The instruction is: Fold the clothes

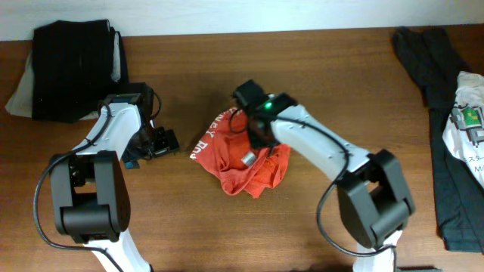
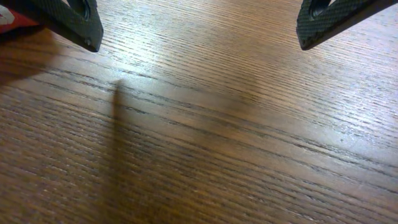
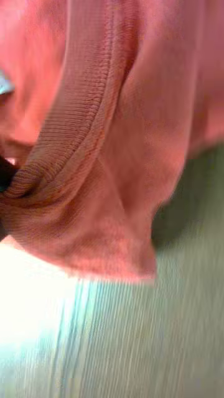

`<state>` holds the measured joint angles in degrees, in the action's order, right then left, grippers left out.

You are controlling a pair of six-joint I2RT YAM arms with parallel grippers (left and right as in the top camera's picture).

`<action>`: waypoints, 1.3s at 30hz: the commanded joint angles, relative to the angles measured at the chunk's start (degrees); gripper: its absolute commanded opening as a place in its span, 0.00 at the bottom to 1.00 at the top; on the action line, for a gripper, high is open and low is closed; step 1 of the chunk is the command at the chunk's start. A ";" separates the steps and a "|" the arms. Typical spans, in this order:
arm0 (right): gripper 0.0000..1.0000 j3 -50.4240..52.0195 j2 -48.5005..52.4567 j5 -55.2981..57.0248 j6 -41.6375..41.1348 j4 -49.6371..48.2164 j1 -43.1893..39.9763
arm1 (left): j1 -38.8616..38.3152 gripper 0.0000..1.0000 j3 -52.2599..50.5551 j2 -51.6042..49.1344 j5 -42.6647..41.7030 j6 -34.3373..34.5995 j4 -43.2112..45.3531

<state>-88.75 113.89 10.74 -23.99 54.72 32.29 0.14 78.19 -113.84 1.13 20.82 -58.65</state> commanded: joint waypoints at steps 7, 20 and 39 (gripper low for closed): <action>0.04 0.46 -5.68 1.27 -0.33 8.48 -8.02 | 0.13 0.99 -0.22 1.20 0.22 0.33 -0.09; 0.07 13.20 -4.66 -2.80 -0.55 6.34 -8.76 | 0.13 0.99 -0.22 1.20 0.22 0.33 -0.26; 0.67 -2.91 -9.16 -22.38 19.54 21.44 -9.38 | 0.13 0.99 -0.22 1.20 0.22 0.33 -0.11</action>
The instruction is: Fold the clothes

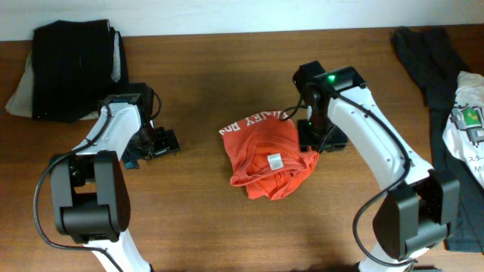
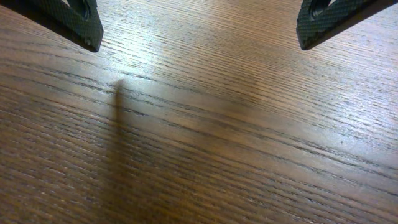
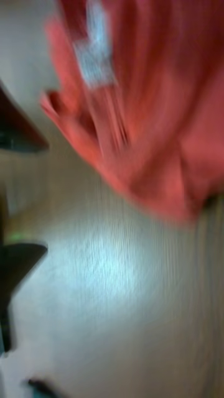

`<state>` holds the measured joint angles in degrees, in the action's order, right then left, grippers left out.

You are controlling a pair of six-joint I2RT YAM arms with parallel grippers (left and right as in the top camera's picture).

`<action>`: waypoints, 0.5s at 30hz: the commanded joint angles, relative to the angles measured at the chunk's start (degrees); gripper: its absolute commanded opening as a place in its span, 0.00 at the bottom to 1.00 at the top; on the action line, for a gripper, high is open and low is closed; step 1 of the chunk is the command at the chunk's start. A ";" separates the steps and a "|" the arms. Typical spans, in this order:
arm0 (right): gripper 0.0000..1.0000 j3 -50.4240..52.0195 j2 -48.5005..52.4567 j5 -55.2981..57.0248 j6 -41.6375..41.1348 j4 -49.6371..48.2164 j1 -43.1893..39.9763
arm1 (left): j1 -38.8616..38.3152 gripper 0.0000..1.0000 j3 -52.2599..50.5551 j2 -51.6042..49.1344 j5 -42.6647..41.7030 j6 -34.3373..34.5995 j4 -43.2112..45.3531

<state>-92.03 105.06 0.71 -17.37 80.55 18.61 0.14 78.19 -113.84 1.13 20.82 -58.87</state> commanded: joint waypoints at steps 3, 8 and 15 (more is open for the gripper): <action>0.75 3.85 -0.26 -12.26 19.43 -10.38 9.46 | 0.13 0.99 -0.22 1.20 0.20 0.33 0.07; 0.76 10.34 0.31 -8.15 22.08 -18.93 16.46 | 0.15 0.99 -0.22 1.20 0.22 0.31 0.04; 0.81 15.82 0.31 -4.74 24.87 -25.29 21.81 | 0.13 0.99 -0.22 1.20 0.22 0.33 0.17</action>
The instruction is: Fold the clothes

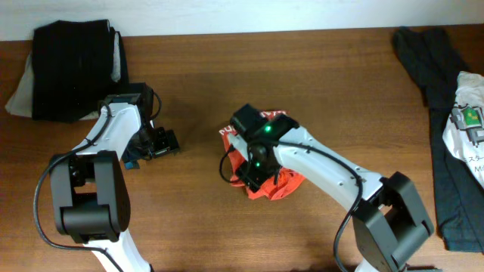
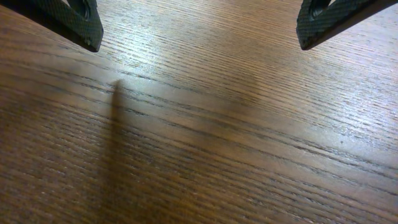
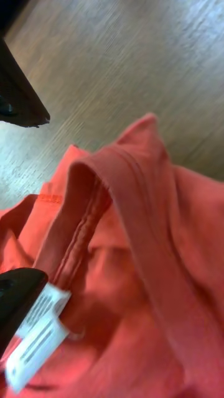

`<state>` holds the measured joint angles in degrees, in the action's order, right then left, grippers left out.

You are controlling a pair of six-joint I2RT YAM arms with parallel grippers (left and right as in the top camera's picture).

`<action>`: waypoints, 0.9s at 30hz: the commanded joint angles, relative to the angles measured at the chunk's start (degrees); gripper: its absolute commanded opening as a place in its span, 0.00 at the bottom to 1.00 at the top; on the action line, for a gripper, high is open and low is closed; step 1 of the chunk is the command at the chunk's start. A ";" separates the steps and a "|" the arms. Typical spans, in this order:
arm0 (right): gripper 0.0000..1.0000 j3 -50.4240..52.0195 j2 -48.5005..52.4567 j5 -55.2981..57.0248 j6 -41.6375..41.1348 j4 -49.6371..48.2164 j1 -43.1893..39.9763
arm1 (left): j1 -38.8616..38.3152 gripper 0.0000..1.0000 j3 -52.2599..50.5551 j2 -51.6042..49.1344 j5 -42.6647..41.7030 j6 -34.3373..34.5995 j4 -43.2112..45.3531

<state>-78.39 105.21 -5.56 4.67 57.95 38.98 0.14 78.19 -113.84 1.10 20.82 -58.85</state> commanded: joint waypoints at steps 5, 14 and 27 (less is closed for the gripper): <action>0.85 7.15 0.17 1.77 5.22 -8.92 2.95 | 0.13 0.99 -0.22 1.20 0.24 0.13 0.04; 0.78 7.10 0.17 5.22 5.20 -11.82 2.95 | 0.13 0.99 -0.22 1.20 0.24 0.15 0.28; 0.06 7.10 0.17 5.27 4.79 -12.35 2.95 | 0.13 0.99 -0.22 1.20 0.26 0.15 0.35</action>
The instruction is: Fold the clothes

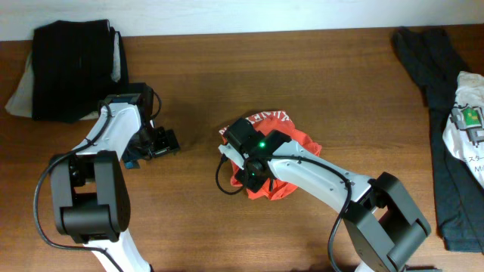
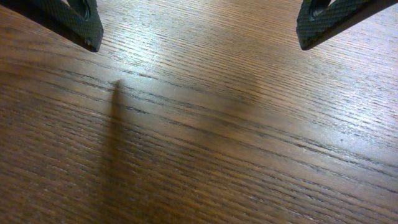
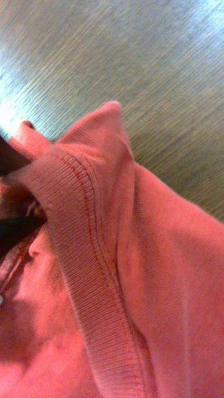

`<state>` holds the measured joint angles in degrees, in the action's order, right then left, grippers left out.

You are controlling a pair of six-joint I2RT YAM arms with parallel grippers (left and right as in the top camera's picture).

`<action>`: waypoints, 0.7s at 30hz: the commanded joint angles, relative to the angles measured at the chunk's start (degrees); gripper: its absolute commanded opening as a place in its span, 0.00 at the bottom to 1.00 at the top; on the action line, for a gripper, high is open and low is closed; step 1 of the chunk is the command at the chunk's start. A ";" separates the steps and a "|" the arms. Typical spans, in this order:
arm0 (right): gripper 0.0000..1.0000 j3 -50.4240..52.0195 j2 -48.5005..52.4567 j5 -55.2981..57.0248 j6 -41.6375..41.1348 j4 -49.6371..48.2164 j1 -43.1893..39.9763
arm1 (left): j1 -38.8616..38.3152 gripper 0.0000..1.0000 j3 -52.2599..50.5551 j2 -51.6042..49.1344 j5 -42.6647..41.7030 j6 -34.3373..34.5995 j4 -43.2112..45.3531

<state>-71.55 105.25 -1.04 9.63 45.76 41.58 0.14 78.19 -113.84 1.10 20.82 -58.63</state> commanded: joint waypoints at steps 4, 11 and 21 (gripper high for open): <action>0.04 -1.86 0.02 1.36 -3.93 4.26 0.35 | 0.13 0.99 -0.22 1.20 0.26 0.13 0.15; 0.04 -16.52 -0.57 1.31 -10.21 25.51 0.35 | 0.13 0.99 -0.22 1.20 0.24 0.15 0.74; 0.04 -7.26 -0.48 -7.61 -13.55 28.76 0.44 | 0.13 0.99 -0.22 1.20 0.24 0.13 0.72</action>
<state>-83.83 105.14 -5.58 -1.15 75.81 41.58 0.14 78.19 -113.84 1.10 20.82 -57.82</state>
